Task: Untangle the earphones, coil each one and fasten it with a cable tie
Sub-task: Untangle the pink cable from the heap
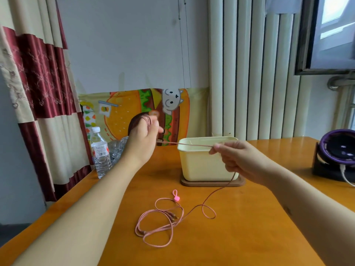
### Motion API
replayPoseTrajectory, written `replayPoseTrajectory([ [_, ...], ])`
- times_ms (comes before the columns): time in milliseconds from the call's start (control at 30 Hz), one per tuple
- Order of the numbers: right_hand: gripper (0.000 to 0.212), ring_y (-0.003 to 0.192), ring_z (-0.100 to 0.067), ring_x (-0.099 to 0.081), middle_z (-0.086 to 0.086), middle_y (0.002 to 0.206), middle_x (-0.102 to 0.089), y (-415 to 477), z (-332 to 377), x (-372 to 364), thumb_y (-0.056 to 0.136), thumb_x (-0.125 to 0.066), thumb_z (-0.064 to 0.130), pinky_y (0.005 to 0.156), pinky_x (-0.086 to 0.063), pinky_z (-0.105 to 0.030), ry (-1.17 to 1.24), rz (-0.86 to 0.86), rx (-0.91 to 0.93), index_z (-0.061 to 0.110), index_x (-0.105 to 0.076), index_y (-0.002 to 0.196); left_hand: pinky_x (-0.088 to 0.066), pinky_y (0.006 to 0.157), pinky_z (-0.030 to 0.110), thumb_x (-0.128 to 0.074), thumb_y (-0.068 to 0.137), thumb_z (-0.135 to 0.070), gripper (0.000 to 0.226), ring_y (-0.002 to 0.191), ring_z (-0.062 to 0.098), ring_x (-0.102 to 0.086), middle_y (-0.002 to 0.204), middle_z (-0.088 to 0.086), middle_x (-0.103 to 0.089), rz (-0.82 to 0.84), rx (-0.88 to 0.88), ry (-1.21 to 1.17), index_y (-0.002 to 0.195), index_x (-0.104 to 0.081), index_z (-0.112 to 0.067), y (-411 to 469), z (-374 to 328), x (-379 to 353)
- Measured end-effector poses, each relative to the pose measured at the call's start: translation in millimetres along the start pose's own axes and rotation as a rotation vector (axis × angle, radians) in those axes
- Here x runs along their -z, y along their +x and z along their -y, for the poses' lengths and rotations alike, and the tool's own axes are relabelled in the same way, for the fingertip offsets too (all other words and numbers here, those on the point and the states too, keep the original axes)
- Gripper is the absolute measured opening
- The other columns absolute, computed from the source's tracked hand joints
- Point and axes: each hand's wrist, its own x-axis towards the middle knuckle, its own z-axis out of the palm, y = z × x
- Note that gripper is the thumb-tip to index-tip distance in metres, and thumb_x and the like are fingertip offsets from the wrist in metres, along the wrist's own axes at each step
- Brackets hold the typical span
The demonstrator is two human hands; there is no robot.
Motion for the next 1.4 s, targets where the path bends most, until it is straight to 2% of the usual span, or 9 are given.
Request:
replayPoseTrajectory([
  [267,0.036,0.048,-0.006,-0.033,0.011,0.048,-0.045,0,45,-7,0.073,-0.065,0.041,0.048,-0.027,-0.020,-0.136,-0.093,0.276,0.006,-0.069,0.082,-0.042,0.082,0.028,-0.014,0.086,-0.065,0.064,0.094,0.002,-0.057,0.098,-0.008,-0.069,0.551,0.074,0.109,0.089,-0.063,-0.024,-36,1,-21],
  [400,0.028,0.056,-0.009,-0.043,-0.021,0.064,-0.052,6,50,-1,0.087,-0.063,0.033,0.054,-0.035,-0.022,-0.306,-0.334,0.373,0.005,-0.071,0.088,-0.043,0.073,0.030,-0.027,0.101,-0.038,0.042,0.060,-0.005,-0.059,0.085,0.001,-0.069,0.750,0.230,-0.306,0.095,-0.059,-0.012,-51,-16,-20],
  [600,0.028,0.041,-0.005,-0.033,0.009,0.046,-0.043,21,28,1,0.088,-0.060,0.040,0.041,-0.022,-0.015,-0.528,-0.367,0.341,0.015,-0.070,0.078,-0.042,0.099,0.053,-0.039,0.098,-0.028,0.033,0.081,0.017,-0.069,0.084,0.008,-0.068,1.029,0.294,-1.221,0.097,-0.063,-0.006,-54,-35,0],
  [700,0.027,0.040,-0.006,-0.031,0.012,0.039,-0.040,13,16,-17,0.090,-0.055,0.039,0.041,-0.022,-0.018,-0.529,-0.184,0.315,0.025,-0.066,0.070,-0.035,0.102,0.058,-0.041,0.098,-0.028,0.035,0.095,0.021,-0.068,0.098,0.009,-0.070,0.812,0.286,-1.678,0.112,-0.063,-0.003,-44,-50,5],
  [867,0.030,0.046,-0.003,-0.036,0.012,0.048,-0.043,-1,11,-41,0.092,-0.051,0.041,0.049,-0.029,-0.015,-0.543,0.230,0.172,0.021,-0.072,0.082,-0.038,0.102,0.048,-0.028,0.102,-0.033,0.034,0.104,0.016,-0.065,0.106,0.000,-0.069,0.161,0.211,-1.255,0.115,-0.054,-0.015,-27,-46,3],
  [1033,0.024,0.049,-0.005,-0.034,0.008,0.053,-0.042,-10,34,-34,0.086,-0.056,0.043,0.047,-0.027,-0.015,-0.520,0.313,0.217,0.026,-0.074,0.088,-0.039,0.083,0.028,-0.027,0.100,-0.041,0.037,0.101,-0.002,-0.060,0.108,-0.010,-0.068,0.339,0.103,-0.379,0.112,-0.058,-0.027,-41,-14,-5],
  [1167,0.025,0.046,-0.002,-0.038,0.010,0.047,-0.048,-5,45,-23,0.088,-0.059,0.033,0.046,-0.030,-0.010,-0.478,0.162,0.268,0.014,-0.074,0.093,-0.039,0.065,0.019,-0.037,0.091,-0.053,0.046,0.079,-0.002,-0.058,0.071,-0.016,-0.065,0.591,0.065,-0.157,0.091,-0.063,-0.016,-55,-9,-14],
  [1267,0.018,0.050,-0.004,-0.041,0.006,0.052,-0.053,0,34,-17,0.088,-0.061,0.034,0.051,-0.032,-0.020,-0.520,0.030,0.258,0.020,-0.072,0.091,-0.035,0.054,0.015,-0.046,0.097,-0.025,0.022,0.068,0.009,-0.049,0.047,-0.013,-0.046,0.544,0.240,-0.454,0.077,-0.052,-0.017,-52,-11,-13],
  [1400,0.017,0.046,0.002,-0.046,0.013,0.053,-0.053,5,10,-7,0.091,-0.059,0.029,0.047,-0.034,-0.010,-0.550,-0.171,0.167,0.017,-0.070,0.094,-0.038,0.089,0.041,-0.038,0.098,-0.027,0.030,0.062,0.010,-0.055,0.048,-0.009,-0.042,0.140,0.491,-1.215,0.070,-0.043,-0.019,-31,-4,4],
])
